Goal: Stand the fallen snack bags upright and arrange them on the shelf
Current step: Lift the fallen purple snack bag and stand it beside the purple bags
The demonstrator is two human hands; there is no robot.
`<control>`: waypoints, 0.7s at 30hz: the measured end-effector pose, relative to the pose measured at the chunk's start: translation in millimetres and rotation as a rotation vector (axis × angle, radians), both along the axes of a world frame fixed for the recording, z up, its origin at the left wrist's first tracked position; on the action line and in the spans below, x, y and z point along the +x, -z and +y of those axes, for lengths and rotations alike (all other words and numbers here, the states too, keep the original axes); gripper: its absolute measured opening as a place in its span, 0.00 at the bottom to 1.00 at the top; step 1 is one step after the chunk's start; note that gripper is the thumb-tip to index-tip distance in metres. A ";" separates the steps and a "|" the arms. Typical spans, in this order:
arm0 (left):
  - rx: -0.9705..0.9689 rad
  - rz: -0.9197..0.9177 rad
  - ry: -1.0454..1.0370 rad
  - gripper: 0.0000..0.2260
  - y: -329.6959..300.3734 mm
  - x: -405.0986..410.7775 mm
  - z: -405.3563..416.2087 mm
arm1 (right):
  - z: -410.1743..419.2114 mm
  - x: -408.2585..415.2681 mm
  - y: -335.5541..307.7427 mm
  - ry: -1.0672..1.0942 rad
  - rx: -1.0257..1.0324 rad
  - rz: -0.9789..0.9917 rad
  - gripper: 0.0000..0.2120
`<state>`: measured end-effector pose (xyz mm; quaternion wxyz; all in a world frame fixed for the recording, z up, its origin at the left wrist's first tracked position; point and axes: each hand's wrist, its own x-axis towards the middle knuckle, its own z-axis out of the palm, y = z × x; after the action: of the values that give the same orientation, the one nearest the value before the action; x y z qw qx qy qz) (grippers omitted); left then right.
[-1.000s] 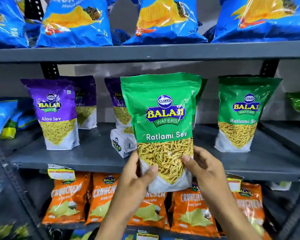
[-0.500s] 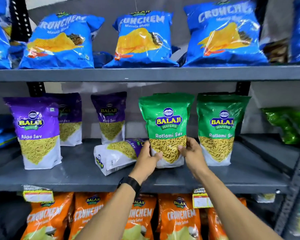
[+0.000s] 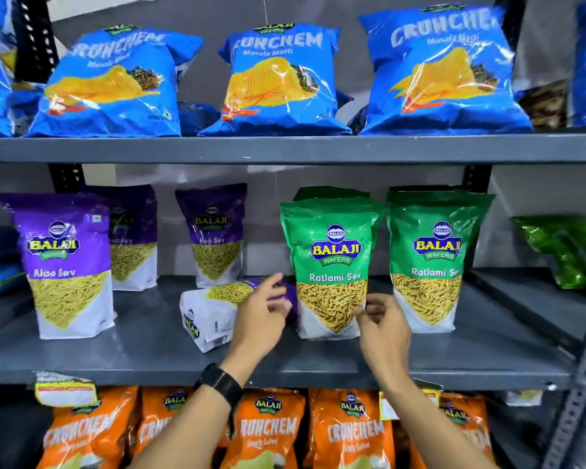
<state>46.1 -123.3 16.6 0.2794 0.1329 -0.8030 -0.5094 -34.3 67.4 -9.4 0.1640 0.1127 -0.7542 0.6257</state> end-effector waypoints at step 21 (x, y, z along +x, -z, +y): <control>0.333 -0.543 0.190 0.12 -16.5 46.2 -163.1 | -170.8 67.3 -14.2 -0.465 -0.320 -0.809 0.26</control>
<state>92.3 -286.4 33.1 -0.0190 0.2322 -0.7627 -0.6034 33.0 -103.4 4.8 -0.2707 -0.0008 -0.6066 0.7475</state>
